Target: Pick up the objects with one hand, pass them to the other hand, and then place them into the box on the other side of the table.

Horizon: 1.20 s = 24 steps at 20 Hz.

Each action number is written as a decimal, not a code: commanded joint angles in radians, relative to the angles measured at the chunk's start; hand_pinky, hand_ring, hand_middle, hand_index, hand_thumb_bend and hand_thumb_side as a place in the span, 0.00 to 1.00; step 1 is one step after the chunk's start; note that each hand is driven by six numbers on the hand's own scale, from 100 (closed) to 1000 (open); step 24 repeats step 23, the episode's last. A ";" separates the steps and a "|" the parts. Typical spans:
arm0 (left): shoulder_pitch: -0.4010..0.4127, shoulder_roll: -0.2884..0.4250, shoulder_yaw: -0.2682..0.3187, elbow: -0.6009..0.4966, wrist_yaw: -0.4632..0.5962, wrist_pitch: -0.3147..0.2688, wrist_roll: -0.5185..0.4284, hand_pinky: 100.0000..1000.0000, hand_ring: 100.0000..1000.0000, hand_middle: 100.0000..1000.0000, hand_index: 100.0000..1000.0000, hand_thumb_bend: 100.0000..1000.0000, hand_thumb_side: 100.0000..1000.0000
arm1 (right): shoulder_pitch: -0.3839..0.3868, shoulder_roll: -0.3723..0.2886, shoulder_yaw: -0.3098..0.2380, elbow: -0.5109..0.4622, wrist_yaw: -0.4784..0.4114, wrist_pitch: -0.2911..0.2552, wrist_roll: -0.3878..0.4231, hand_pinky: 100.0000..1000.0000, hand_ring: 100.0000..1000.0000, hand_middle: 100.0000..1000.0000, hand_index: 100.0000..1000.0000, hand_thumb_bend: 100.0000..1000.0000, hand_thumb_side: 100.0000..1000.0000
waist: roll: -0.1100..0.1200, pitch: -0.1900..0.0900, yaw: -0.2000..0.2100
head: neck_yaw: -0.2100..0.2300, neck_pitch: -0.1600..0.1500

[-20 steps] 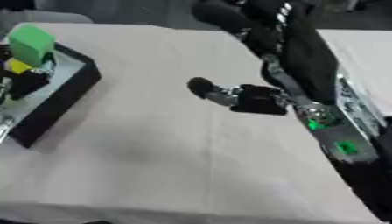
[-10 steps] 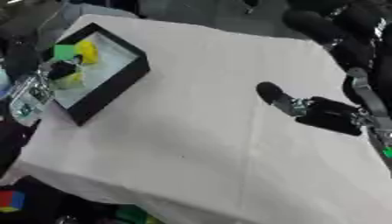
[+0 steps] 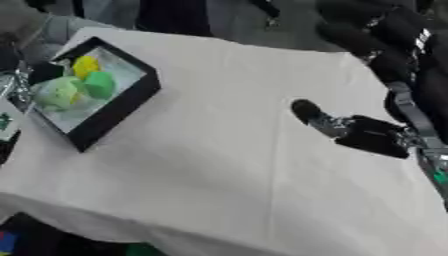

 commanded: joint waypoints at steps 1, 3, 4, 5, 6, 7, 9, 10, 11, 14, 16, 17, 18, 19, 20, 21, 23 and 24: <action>0.028 0.030 0.026 -0.252 0.106 -0.056 0.053 0.76 1.00 0.88 0.72 0.46 0.54 | 0.014 -0.014 -0.044 -0.011 -0.029 0.040 0.012 0.84 0.80 0.89 0.93 0.14 0.00 | -0.002 -0.018 -0.006 | -0.027 -0.002; 0.103 -0.023 0.036 -0.490 0.250 -0.220 0.103 0.74 1.00 0.87 0.71 0.39 0.53 | 0.057 0.011 -0.087 0.018 -0.059 0.087 0.028 0.82 0.83 0.92 0.94 0.00 0.00 | -0.009 -0.022 -0.005 | -0.059 -0.002; 0.137 -0.049 0.039 -0.580 0.306 -0.293 0.115 0.73 1.00 0.86 0.71 0.37 0.54 | 0.076 0.024 -0.106 0.031 -0.074 0.107 0.037 0.81 0.83 0.92 0.94 0.00 0.00 | -0.010 -0.023 -0.003 | -0.074 -0.002; 0.164 -0.079 0.041 -0.646 0.359 -0.354 0.118 0.73 1.00 0.86 0.71 0.34 0.56 | 0.095 0.039 -0.124 0.043 -0.089 0.124 0.046 0.79 0.84 0.93 0.94 0.00 0.03 | -0.012 -0.024 -0.001 | -0.090 -0.002; 0.181 -0.113 0.038 -0.684 0.396 -0.429 0.113 0.73 1.00 0.86 0.71 0.32 0.56 | 0.116 0.055 -0.143 0.055 -0.107 0.141 0.053 0.77 0.84 0.93 0.93 0.00 0.10 | -0.012 -0.025 0.002 | -0.111 -0.002; 0.192 -0.145 0.035 -0.702 0.422 -0.497 0.104 0.73 1.00 0.86 0.71 0.32 0.56 | 0.132 0.067 -0.158 0.065 -0.125 0.153 0.059 0.76 0.84 0.93 0.93 0.00 0.12 | -0.013 -0.025 0.005 | -0.129 -0.002; 0.207 -0.220 0.012 -0.715 0.468 -0.614 0.076 0.73 1.00 0.86 0.70 0.29 0.60 | 0.161 0.092 -0.184 0.083 -0.162 0.169 0.073 0.73 0.83 0.94 0.93 0.00 0.23 | -0.016 -0.025 0.006 | -0.164 -0.002; 0.213 -0.257 -0.002 -0.718 0.483 -0.654 0.055 0.73 1.00 0.86 0.70 0.28 0.61 | 0.173 0.104 -0.195 0.089 -0.181 0.175 0.080 0.72 0.83 0.93 0.92 0.00 0.28 | -0.017 -0.026 0.005 | -0.180 -0.002; 0.218 -0.285 -0.015 -0.719 0.496 -0.682 0.036 0.73 1.00 0.86 0.69 0.26 0.62 | 0.184 0.114 -0.203 0.095 -0.198 0.178 0.086 0.71 0.83 0.94 0.92 0.00 0.34 | -0.019 -0.026 0.004 | -0.193 -0.002; 0.238 -0.380 -0.068 -0.720 0.520 -0.704 -0.032 0.73 1.00 0.86 0.68 0.22 0.68 | 0.221 0.155 -0.229 0.114 -0.250 0.186 0.101 0.69 0.83 0.94 0.91 0.00 0.41 | -0.021 -0.027 -0.002 | -0.221 -0.002; 0.250 -0.448 -0.094 -0.709 0.535 -0.685 -0.059 0.73 1.00 0.86 0.67 0.20 0.72 | 0.238 0.175 -0.239 0.120 -0.266 0.184 0.108 0.68 0.83 0.94 0.91 0.00 0.44 | -0.021 -0.025 -0.002 | -0.236 -0.002; 0.255 -0.477 -0.107 -0.696 0.540 -0.677 -0.067 0.73 1.00 0.86 0.66 0.19 0.74 | 0.247 0.184 -0.242 0.123 -0.272 0.182 0.111 0.67 0.83 0.93 0.91 0.00 0.46 | -0.021 -0.024 -0.003 | -0.241 -0.002; 0.261 -0.497 -0.121 -0.679 0.541 -0.672 -0.074 0.73 1.00 0.86 0.66 0.18 0.75 | 0.256 0.192 -0.244 0.126 -0.278 0.182 0.113 0.67 0.83 0.93 0.90 0.00 0.49 | -0.020 -0.022 -0.005 | -0.242 -0.002; 0.269 -0.511 -0.138 -0.664 0.543 -0.668 -0.081 0.72 1.00 0.86 0.65 0.18 0.77 | 0.265 0.199 -0.246 0.128 -0.281 0.179 0.113 0.67 0.83 0.93 0.90 0.00 0.51 | -0.019 -0.019 -0.006 | -0.241 -0.002; 0.276 -0.521 -0.153 -0.652 0.545 -0.669 -0.088 0.72 1.00 0.86 0.65 0.17 0.77 | 0.275 0.205 -0.248 0.130 -0.282 0.177 0.113 0.66 0.83 0.93 0.90 0.00 0.52 | -0.018 -0.015 -0.008 | -0.240 -0.002; 0.282 -0.528 -0.164 -0.643 0.540 -0.670 -0.094 0.72 1.00 0.86 0.65 0.17 0.77 | 0.282 0.209 -0.251 0.133 -0.283 0.176 0.110 0.66 0.83 0.93 0.90 0.00 0.54 | -0.018 -0.012 -0.010 | -0.241 -0.002; 0.289 -0.540 -0.178 -0.623 0.528 -0.669 -0.096 0.72 1.00 0.85 0.66 0.16 0.78 | 0.293 0.215 -0.252 0.141 -0.290 0.175 0.106 0.66 0.83 0.93 0.90 0.00 0.55 | -0.018 -0.008 -0.014 | -0.243 -0.002; 0.289 -0.540 -0.178 -0.623 0.528 -0.669 -0.096 0.72 1.00 0.85 0.66 0.16 0.78 | 0.293 0.215 -0.252 0.141 -0.290 0.175 0.106 0.66 0.83 0.93 0.90 0.00 0.55 | -0.018 -0.008 -0.014 | -0.243 -0.002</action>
